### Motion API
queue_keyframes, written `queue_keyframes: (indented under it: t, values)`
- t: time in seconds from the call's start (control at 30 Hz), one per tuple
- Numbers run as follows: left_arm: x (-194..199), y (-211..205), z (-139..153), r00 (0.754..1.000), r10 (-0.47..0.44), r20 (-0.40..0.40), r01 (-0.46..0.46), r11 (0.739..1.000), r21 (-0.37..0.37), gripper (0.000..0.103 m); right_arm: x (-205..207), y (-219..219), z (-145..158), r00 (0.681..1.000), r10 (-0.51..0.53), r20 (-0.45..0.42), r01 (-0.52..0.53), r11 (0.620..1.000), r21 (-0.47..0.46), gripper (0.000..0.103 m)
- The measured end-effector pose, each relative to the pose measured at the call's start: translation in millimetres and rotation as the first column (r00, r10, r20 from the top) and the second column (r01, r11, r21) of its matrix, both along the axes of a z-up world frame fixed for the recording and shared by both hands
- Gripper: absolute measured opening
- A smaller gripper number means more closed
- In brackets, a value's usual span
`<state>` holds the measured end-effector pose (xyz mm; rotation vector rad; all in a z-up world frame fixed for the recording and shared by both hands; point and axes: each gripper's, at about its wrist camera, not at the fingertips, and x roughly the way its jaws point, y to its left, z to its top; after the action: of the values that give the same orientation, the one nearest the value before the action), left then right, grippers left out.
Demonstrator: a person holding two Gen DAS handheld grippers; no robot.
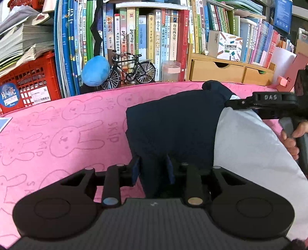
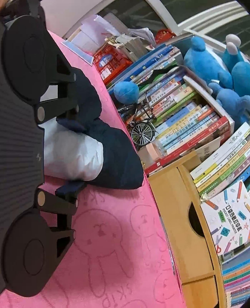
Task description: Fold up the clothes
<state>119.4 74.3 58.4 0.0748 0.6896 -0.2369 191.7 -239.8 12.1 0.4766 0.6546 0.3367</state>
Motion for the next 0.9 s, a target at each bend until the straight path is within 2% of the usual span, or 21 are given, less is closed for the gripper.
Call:
queue_keyframes:
  t: [0.03,0.13,0.3,0.47,0.63,0.67,0.8,0.9]
  values:
    - [-1.9,-0.8,-0.6,1.000,0.002,0.007,-0.002,1.000,0.010,0.033,-5.2,0.9,5.8,1.000,-0.001,0.012,0.001,1.000,-0.012,0.059]
    - [-6.5,-2.4,-2.7,1.000,0.008,0.029,-0.009,0.999,0.033,0.036,-31.0,4.7,28.8,0.995,0.029,0.090,-0.024,0.998,-0.058,0.071]
    - [-12.6,0.5,-1.1,0.999,0.025,0.033,-0.026,0.999,0.035,0.039,-77.4,8.5,63.2,0.978,0.100,0.182,-0.067,0.981,-0.181,0.075]
    - [-34.7,12.3,1.1,0.999,0.004,0.047,-0.008,0.997,0.073,0.040,-120.9,17.6,81.3,0.949,0.221,0.226,-0.129,0.923,-0.363,0.084]
    - [-57.8,38.5,-7.4,0.997,0.074,0.023,-0.076,0.991,0.109,0.044,-152.0,28.7,81.7,0.931,0.296,0.212,-0.180,0.881,-0.437,0.085]
    - [-61.8,45.2,-10.4,0.995,0.094,0.013,-0.095,0.990,0.108,0.045,-156.1,29.7,82.0,0.932,0.300,0.206,-0.186,0.879,-0.438,0.085]
    - [-80.2,68.3,0.5,0.990,0.143,-0.013,-0.143,0.990,0.012,0.042,-174.3,28.2,91.4,0.930,0.319,0.184,-0.216,0.877,-0.429,0.085]
    - [-97.7,63.4,24.1,0.992,0.107,0.061,-0.105,0.994,-0.032,0.042,-192.9,19.5,108.2,0.929,0.319,0.188,-0.210,0.872,-0.443,0.091]
